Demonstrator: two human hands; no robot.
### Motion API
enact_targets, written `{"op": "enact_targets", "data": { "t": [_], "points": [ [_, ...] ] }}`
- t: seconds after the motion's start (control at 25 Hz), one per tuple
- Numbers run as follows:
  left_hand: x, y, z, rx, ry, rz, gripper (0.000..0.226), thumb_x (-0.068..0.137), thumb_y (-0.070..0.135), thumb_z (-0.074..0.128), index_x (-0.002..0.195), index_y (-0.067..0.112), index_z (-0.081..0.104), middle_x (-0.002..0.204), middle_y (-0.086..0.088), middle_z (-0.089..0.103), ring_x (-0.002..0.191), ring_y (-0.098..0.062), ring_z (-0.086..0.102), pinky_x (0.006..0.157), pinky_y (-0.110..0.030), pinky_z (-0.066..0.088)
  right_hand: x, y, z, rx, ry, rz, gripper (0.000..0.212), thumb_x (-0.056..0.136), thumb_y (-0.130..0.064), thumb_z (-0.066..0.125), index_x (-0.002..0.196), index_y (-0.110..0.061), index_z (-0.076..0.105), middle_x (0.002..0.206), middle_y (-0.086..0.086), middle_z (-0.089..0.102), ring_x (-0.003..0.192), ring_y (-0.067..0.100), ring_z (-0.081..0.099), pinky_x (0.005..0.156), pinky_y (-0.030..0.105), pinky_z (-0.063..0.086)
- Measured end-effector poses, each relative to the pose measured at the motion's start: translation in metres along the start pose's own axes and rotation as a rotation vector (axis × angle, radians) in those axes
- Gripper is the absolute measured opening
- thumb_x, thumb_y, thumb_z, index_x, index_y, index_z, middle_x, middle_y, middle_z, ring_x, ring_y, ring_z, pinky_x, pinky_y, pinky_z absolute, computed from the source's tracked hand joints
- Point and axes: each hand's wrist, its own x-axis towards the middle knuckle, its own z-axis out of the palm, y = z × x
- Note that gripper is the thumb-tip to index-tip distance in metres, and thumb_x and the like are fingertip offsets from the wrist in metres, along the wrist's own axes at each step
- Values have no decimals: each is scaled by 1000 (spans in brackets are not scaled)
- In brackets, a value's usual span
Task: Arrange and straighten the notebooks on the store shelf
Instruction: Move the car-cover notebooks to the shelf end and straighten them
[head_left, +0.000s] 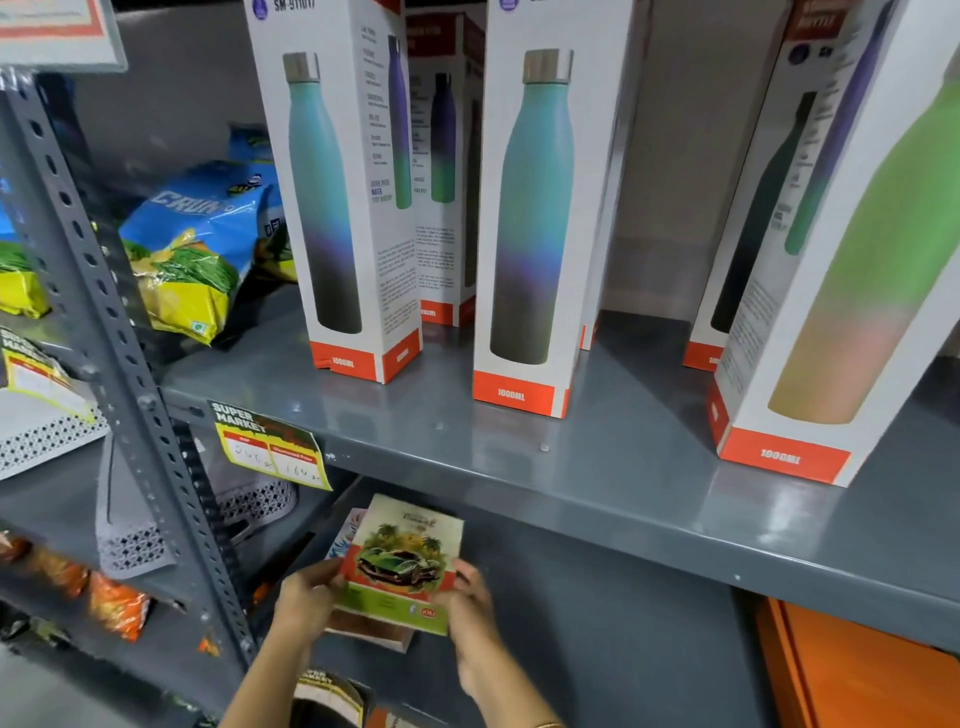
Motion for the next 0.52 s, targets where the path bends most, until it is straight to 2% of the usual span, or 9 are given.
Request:
{"op": "enact_targets", "data": {
  "t": [0.08, 0.12, 0.2, 0.28, 0.36, 0.44, 0.52],
  "points": [
    [10, -4, -14, 81, 23, 7, 28, 90, 1, 53, 115, 2, 64, 124, -17, 61, 112, -34, 53, 97, -45, 42, 6, 7, 19, -38, -34, 25, 51, 79, 11, 48, 119, -20, 51, 116, 1, 55, 92, 8, 55, 64, 19, 47],
    [14, -5, -19, 127, 30, 27, 28, 90, 1, 53, 116, 3, 64, 123, -17, 62, 106, -32, 53, 94, -43, 43, 12, 12, 27, -47, -43, 24, 53, 78, 11, 49, 120, -21, 52, 120, 2, 55, 96, 10, 56, 66, 20, 51],
    [19, -5, -21, 236, 46, 54, 30, 89, 0, 51, 117, 4, 63, 118, -17, 63, 93, -27, 53, 81, -36, 44, 21, 20, 36, -94, -43, 18, 55, 76, 9, 51, 118, -26, 54, 125, 3, 56, 105, 16, 57, 79, 29, 56],
    [26, -10, -20, 352, 54, 69, 32, 88, 1, 50, 116, 8, 64, 112, -19, 64, 87, -30, 57, 73, -35, 46, 27, 29, 38, -148, -51, 10, 52, 77, 7, 52, 112, -31, 54, 126, 2, 56, 108, 16, 57, 87, 32, 54],
    [42, -26, -17, 432, 57, 70, 34, 85, 7, 49, 114, 13, 66, 114, -19, 62, 93, -37, 59, 82, -42, 52, 28, 30, 36, -190, -68, 5, 49, 80, 8, 49, 109, -31, 53, 124, 2, 57, 104, 14, 58, 77, 24, 54],
    [77, -60, -9, 491, 37, 92, 36, 83, 18, 48, 116, 17, 63, 116, -17, 60, 99, -39, 58, 90, -49, 51, 30, 26, 31, -233, -65, -2, 47, 83, 8, 47, 115, -26, 51, 120, 4, 59, 99, 12, 59, 66, 18, 49],
    [84, -61, -1, 526, 9, 97, 33, 88, 23, 46, 117, 13, 59, 116, -17, 62, 102, -38, 58, 91, -48, 50, 32, 23, 28, -252, -68, -4, 46, 85, 4, 49, 123, -21, 48, 115, 3, 61, 95, 11, 60, 63, 17, 47]
  ]
}}
